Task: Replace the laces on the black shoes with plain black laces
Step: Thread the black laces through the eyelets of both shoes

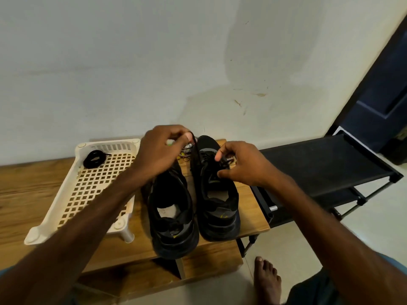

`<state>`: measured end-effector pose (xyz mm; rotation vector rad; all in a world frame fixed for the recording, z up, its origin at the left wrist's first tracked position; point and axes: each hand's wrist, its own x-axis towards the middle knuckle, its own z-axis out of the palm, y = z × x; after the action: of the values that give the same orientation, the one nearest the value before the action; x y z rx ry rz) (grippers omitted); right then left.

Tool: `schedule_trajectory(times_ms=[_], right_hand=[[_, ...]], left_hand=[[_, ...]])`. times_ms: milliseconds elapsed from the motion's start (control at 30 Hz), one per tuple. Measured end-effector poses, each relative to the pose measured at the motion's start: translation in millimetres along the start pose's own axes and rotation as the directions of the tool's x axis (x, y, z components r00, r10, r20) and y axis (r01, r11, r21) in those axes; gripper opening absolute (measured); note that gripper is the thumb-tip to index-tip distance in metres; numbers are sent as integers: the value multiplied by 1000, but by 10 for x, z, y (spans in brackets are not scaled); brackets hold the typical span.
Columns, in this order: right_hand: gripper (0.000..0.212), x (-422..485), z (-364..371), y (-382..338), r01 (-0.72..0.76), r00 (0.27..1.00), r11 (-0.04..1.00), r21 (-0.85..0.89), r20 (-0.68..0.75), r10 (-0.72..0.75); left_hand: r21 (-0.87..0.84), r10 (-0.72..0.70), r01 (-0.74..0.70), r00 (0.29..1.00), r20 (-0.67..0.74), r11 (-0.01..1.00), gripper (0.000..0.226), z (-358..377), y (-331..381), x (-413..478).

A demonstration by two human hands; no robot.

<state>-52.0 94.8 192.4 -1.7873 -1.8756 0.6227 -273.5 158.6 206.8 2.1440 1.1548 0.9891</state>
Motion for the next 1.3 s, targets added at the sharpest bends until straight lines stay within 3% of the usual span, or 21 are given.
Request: schedule_trajectory(times_ms=[33, 67, 100, 167, 233, 267, 333, 467, 567, 667, 733, 767, 833, 1067, 1100, 1167, 1233, 1300], right_hand=[[34, 3, 9, 3, -14, 1000, 999, -29, 9, 14], [36, 8, 15, 7, -27, 999, 999, -46, 17, 28], [39, 16, 23, 11, -40, 999, 998, -50, 21, 41], [43, 22, 47, 19, -61, 998, 997, -37, 14, 61], [44, 23, 78, 24, -90, 996, 996, -20, -8, 90], [43, 25, 92, 27, -108, 994, 994, -18, -21, 108], [42, 26, 104, 30, -132, 991, 991, -23, -40, 132], [41, 32, 97, 24, -127, 991, 991, -38, -39, 125], [42, 35, 94, 12, -126, 992, 991, -50, -31, 125], [41, 30, 97, 5, -125, 992, 991, -50, -29, 123], [40, 23, 100, 4, -120, 993, 992, -47, -24, 119], [39, 21, 100, 6, -117, 993, 992, -51, -26, 116], [39, 17, 98, 8, -116, 993, 992, -54, -30, 114], [39, 10, 77, 3, -121, 993, 991, -52, -10, 120], [40, 2, 66, -9, -130, 992, 990, -55, 0, 130], [38, -28, 34, -38, -118, 993, 990, -80, -4, 118], [26, -63, -14, -103, -30, 996, 999, -27, -87, 28], [17, -104, -80, -216, 45, 993, 959, 279, -122, -11]], left_hand=[[-259, -94, 86, 995, -19, 962, 18, -31, 8, 28], [-539, -208, 183, 978, 16, 822, 17, -64, 19, 50], [-747, -291, 256, 953, 88, 613, 16, -92, 31, 65], [-911, -333, 315, 917, 219, 268, 18, -126, 35, 71], [-920, -296, 370, 900, 319, 132, 19, -98, 32, 79], [-905, -264, 401, 896, 356, 139, 18, -70, 37, 76], [-858, -174, 449, 892, 416, 251, 20, -32, 50, 57], [-629, -49, 464, 826, 561, 624, 55, -20, 61, -7], [-432, -73, 248, 921, 383, 867, 58, 80, 60, -40], [-141, -88, 101, 991, 97, 985, 27, 204, -11, -12], [99, -112, 96, 979, 172, 990, 10, 255, -56, 8], [170, -149, 107, 954, 261, 980, 14, 284, -85, 11], [222, -190, 114, 914, 358, 968, 18, 339, -124, 20], [276, -274, 186, 906, 323, 943, 15, 407, -99, 102], [226, -297, 232, 901, 316, 946, 21, 371, -64, 124], [-109, -302, 372, 865, 402, 922, 29, 245, 34, 148], [-525, -151, 453, 842, 518, 720, 28, 97, 138, 163], [-745, -16, 406, 883, 470, 529, 25, 13, 235, 160]])
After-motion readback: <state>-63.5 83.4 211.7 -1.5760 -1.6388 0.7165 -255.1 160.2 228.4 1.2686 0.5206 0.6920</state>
